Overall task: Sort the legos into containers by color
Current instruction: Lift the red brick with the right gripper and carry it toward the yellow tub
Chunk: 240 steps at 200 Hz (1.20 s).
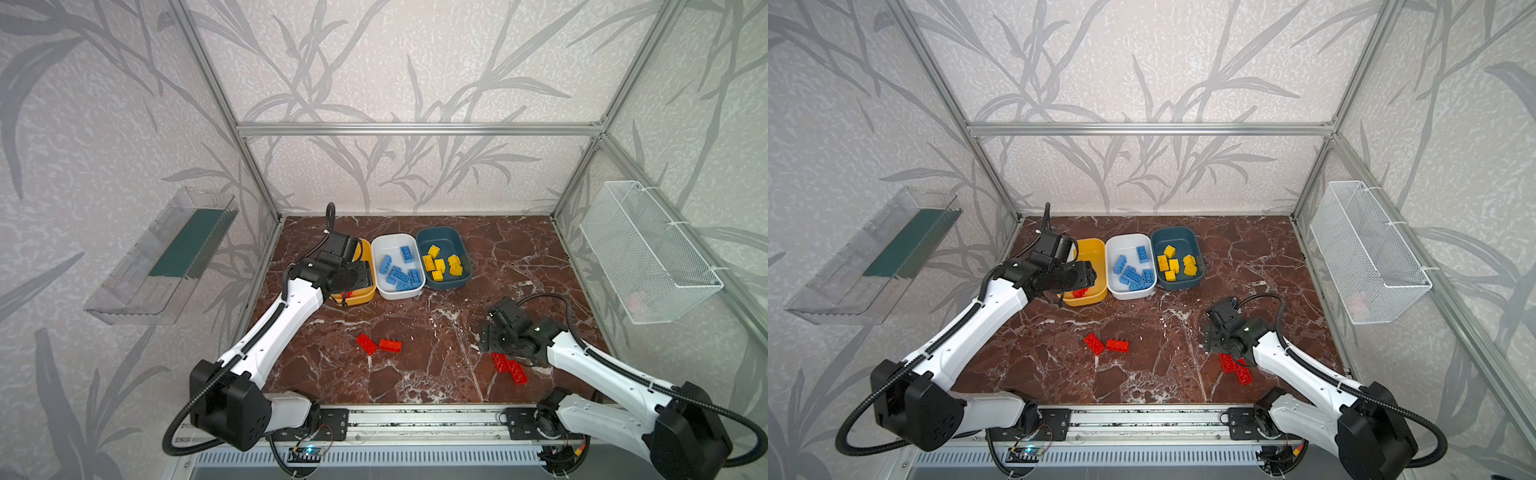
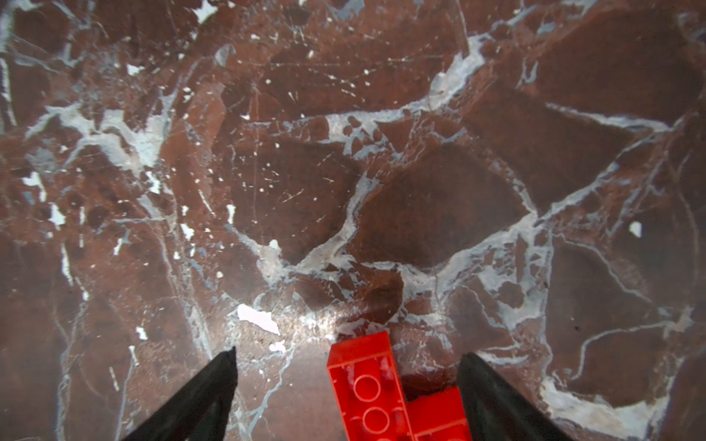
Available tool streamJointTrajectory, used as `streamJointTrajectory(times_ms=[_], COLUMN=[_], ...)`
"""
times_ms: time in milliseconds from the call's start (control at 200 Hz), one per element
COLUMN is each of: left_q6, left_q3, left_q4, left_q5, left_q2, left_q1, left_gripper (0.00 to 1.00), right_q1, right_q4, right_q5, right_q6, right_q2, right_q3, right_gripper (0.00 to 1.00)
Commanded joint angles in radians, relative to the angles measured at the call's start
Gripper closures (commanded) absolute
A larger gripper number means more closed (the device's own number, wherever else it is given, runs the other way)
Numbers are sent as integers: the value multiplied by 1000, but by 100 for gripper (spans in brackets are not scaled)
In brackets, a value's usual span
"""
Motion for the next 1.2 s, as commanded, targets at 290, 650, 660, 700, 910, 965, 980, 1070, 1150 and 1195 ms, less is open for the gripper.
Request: streamJointTrajectory(times_ms=[290,650,660,700,910,965,980,1070,1150,1195], left_q6=[-30,-28,-27,-28,-31,-32,-33,-32,-30,-28], left_q3=[-141,-159,-159,-161,-165,-165,-165,-163,-164,-168], left_q4=[15,10,9,9,2,0,-2,-9,-20,-23], left_q5=[-5,-35,-36,-37,-47,-51,-51,-54,-63,-68], left_q2=[-124,-151,-151,-153,-163,-169,-173,-189,-209,-224], left_q1=[-3,-3,-3,-3,-3,-3,-3,-3,-3,-3], left_gripper=[33,33,33,33,33,33,33,33,33,33], right_q1=[-4,-4,-4,-4,-4,-4,-4,-5,-4,-4], right_q4=[17,38,39,37,42,38,36,32,33,35], right_q5=[-20,-56,-56,-58,-63,-64,-65,-79,-106,-126], right_q6=[-62,-102,-102,-104,-116,-119,-120,-133,-157,-173], right_q2=[177,251,251,253,250,247,245,222,195,183], right_q3=[6,22,22,24,34,43,46,66,95,113], right_gripper=[27,58,59,62,71,72,72,73,73,73])
